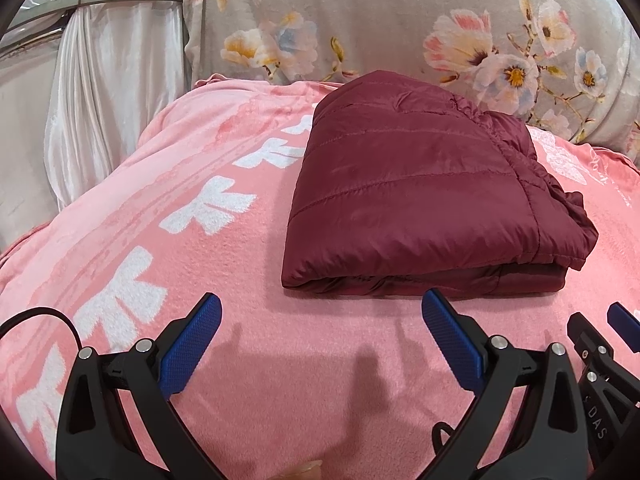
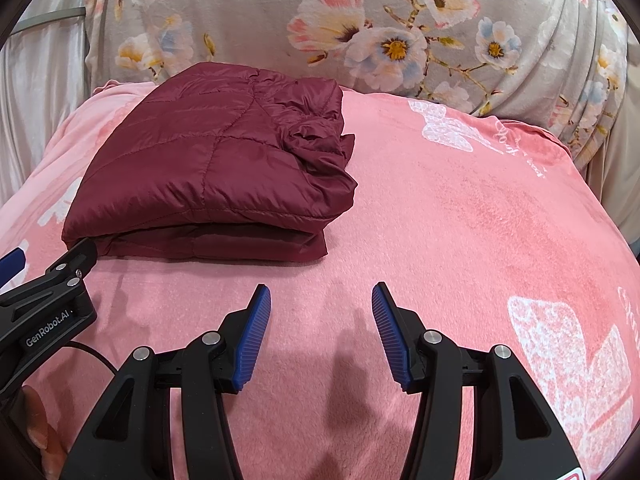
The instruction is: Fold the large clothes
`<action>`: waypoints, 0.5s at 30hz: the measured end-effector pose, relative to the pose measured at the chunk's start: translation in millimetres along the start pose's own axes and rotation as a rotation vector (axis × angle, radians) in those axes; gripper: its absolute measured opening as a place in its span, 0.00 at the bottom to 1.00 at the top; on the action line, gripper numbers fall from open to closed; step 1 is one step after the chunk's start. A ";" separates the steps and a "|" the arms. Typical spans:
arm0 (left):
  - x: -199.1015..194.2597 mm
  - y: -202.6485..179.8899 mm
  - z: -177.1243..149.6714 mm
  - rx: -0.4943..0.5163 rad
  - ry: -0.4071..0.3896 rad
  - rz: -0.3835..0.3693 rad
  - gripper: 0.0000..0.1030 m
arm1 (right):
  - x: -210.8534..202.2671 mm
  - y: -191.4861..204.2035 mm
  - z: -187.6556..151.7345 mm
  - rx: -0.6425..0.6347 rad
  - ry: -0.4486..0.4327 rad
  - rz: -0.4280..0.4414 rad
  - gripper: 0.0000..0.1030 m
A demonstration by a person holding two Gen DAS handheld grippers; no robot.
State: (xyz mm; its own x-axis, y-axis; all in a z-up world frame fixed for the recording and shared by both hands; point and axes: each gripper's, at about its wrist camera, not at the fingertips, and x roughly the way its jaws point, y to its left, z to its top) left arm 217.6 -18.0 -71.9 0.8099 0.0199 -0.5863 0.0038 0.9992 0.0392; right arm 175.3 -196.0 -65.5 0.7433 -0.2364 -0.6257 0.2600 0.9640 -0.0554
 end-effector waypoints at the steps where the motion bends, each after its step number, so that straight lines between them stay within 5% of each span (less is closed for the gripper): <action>1: 0.5 0.7 0.7 0.002 -0.001 -0.001 0.95 | 0.1 0.2 0.0 0.000 0.000 0.000 0.50; 15: -2.2 -4.0 -1.3 0.008 -0.007 -0.001 0.95 | 0.4 0.7 -0.6 -0.001 0.001 0.000 0.50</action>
State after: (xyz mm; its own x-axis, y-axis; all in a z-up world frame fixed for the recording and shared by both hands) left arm 215.1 -22.0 -71.8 0.8138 0.0188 -0.5808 0.0091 0.9989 0.0451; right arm 175.4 -195.3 -66.2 0.7428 -0.2368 -0.6262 0.2597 0.9640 -0.0566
